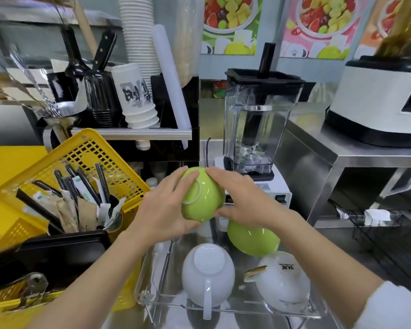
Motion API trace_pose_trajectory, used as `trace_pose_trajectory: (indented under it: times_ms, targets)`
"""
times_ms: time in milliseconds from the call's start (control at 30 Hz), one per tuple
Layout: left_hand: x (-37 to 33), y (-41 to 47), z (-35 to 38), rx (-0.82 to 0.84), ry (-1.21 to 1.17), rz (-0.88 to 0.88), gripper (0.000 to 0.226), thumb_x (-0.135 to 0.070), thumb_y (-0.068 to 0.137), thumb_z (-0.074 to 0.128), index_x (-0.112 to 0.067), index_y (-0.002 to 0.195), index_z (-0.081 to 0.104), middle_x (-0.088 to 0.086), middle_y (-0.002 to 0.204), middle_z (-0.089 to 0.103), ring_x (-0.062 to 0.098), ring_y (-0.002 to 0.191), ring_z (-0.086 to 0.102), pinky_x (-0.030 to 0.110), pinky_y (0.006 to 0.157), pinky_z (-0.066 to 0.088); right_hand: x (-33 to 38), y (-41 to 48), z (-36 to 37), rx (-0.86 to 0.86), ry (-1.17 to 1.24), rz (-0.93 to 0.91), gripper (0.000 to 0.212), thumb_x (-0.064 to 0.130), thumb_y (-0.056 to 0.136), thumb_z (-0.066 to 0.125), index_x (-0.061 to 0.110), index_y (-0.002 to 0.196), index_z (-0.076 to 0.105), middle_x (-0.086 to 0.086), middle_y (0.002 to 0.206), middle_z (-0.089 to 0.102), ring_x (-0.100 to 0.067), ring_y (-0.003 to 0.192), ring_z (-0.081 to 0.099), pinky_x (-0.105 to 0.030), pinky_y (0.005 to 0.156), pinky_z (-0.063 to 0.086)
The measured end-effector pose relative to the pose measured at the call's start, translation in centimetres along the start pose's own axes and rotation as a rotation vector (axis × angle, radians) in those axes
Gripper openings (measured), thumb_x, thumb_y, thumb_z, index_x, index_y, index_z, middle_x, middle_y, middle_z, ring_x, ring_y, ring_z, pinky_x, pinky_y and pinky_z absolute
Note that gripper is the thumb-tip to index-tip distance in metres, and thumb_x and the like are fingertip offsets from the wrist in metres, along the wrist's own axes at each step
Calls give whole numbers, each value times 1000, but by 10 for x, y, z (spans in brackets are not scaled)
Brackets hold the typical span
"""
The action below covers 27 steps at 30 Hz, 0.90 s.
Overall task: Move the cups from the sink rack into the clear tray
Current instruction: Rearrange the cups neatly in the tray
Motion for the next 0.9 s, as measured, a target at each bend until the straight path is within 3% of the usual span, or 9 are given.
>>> trace_pose_trajectory:
  times_ms: [100,200,267,333,433,533,700,800,900]
  targets:
    - [-7,4,-22,-201,-66,-27,93,-59,58,66,-18,135,35,14,139,47,30,117,56,37,75,55,16,-4,-25,-114,-114,-92,93,30,77,71,27,147,10,6,157,12,-11,141,15,-31,107,14]
    - [-12,3,-34,-333,-219,-113,95,-63,58,65,-18,135,33,13,140,44,22,124,48,30,82,49,31,-10,-43,-249,-202,-178,98,27,71,75,26,146,13,0,158,14,-14,142,15,-30,103,15]
    - [-9,2,-37,-389,-458,-213,95,-60,54,70,-28,135,30,6,140,39,13,127,39,28,94,44,35,-16,-54,-325,-178,-193,97,30,71,75,28,145,12,-1,157,16,-16,142,18,-31,103,17]
    - [0,0,-35,-440,-752,-336,95,-51,51,78,-48,132,27,-4,140,34,11,130,37,36,105,40,32,-23,-64,-377,-109,-178,94,36,74,72,32,143,9,2,156,17,-12,140,18,-31,105,16]
    - [11,-2,-29,-525,-1209,-520,92,-42,54,79,-50,131,28,-4,140,37,19,126,45,49,95,49,25,-33,-65,-384,-49,-156,90,37,76,69,35,142,8,2,155,20,-11,138,21,-33,108,18]
    - [13,-2,-8,-491,-1619,-726,79,-41,64,72,-38,133,32,1,132,48,30,113,58,52,83,55,20,-38,-54,-365,-28,-152,87,35,77,66,35,142,8,0,152,28,-13,136,25,-33,107,20]
    - [-3,-8,17,-338,-1803,-906,89,-56,58,73,-23,133,37,18,130,53,37,95,68,46,74,58,22,-36,-32,-385,9,-155,67,38,80,59,15,137,34,-7,133,54,-19,118,48,-36,94,35]
    - [-20,-12,22,-244,-1897,-979,81,-56,62,67,-11,126,45,27,125,57,43,100,65,53,89,51,22,-34,-31,-478,105,-152,49,32,82,56,7,124,47,-10,115,59,-12,98,49,-32,78,48]
    - [-28,-14,16,-189,-1936,-939,78,-53,63,68,-8,123,47,29,125,57,44,105,62,56,95,47,22,-36,-38,-543,202,-165,38,20,81,64,0,112,54,-12,103,59,-9,89,48,-17,77,43]
Point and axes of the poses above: each hand's wrist, its own y-axis towards the middle knuckle, its own z-axis out of the palm, x = y × z, the point moved 9 cm from there along y, towards the middle knuckle
